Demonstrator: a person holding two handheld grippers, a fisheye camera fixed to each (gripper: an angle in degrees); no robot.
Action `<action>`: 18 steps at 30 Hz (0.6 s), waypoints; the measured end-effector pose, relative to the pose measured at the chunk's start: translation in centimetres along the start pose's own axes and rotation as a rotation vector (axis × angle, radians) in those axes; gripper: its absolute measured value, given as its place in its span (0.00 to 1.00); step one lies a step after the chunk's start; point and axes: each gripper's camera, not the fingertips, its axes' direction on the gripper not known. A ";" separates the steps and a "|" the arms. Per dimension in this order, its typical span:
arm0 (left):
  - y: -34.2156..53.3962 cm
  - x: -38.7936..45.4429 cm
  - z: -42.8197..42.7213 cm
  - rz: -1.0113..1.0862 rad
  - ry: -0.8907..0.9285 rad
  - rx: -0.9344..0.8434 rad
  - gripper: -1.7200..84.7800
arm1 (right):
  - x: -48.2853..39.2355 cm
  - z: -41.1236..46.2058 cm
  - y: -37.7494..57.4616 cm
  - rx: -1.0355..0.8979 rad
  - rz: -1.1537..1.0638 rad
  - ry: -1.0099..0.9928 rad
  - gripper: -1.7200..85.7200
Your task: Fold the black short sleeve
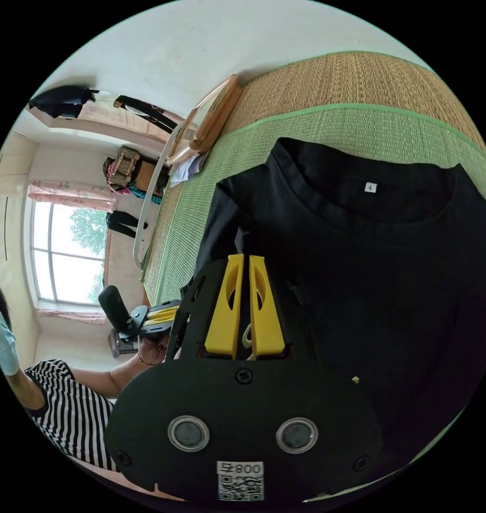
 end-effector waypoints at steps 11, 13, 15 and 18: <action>-0.5 0.2 0.2 0.007 0.092 -0.022 0.07 | 4.4 -0.9 3.3 0.027 0.050 0.012 0.03; -0.3 0.2 -0.1 0.001 0.109 -0.008 0.07 | 4.8 -1.5 4.1 0.047 0.061 0.027 0.02; -0.1 0.0 -0.8 -0.021 0.121 0.038 0.06 | 4.1 -2.1 5.0 0.101 0.030 -0.004 0.02; -0.4 -0.5 -1.0 -0.051 0.091 0.073 0.05 | 0.8 -0.3 4.2 0.093 -0.092 -0.012 0.02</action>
